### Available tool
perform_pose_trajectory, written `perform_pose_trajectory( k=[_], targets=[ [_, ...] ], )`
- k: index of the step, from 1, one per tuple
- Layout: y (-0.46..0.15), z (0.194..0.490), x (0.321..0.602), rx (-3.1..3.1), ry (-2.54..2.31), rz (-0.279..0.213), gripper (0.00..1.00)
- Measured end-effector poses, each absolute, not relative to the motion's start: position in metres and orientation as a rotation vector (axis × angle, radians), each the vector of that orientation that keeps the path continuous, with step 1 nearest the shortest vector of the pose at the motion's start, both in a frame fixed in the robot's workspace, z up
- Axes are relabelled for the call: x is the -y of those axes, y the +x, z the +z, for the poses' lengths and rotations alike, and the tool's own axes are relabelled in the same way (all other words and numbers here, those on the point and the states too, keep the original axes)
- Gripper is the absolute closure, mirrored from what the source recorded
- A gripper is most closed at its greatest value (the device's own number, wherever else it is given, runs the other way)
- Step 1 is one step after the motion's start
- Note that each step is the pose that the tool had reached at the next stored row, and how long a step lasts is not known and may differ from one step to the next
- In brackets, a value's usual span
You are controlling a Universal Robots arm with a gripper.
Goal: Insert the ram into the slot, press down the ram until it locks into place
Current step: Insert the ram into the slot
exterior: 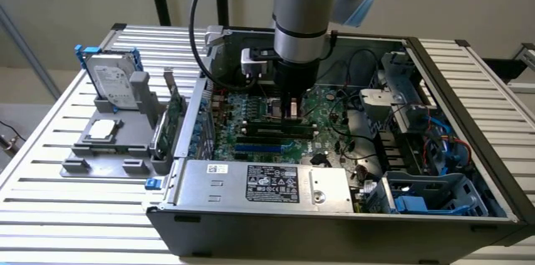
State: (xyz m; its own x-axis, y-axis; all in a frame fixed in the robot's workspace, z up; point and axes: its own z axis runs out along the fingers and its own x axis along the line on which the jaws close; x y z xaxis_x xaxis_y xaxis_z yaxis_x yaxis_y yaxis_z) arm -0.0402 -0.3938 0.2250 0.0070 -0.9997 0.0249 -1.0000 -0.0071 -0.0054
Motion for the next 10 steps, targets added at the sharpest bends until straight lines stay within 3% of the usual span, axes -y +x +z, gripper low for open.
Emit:
perform_pose_trajectory(
  k=[10],
  targets=[
    [-0.04, 0.249, 0.394, 2.203, 2.219, 0.033, 0.81]
  ],
)
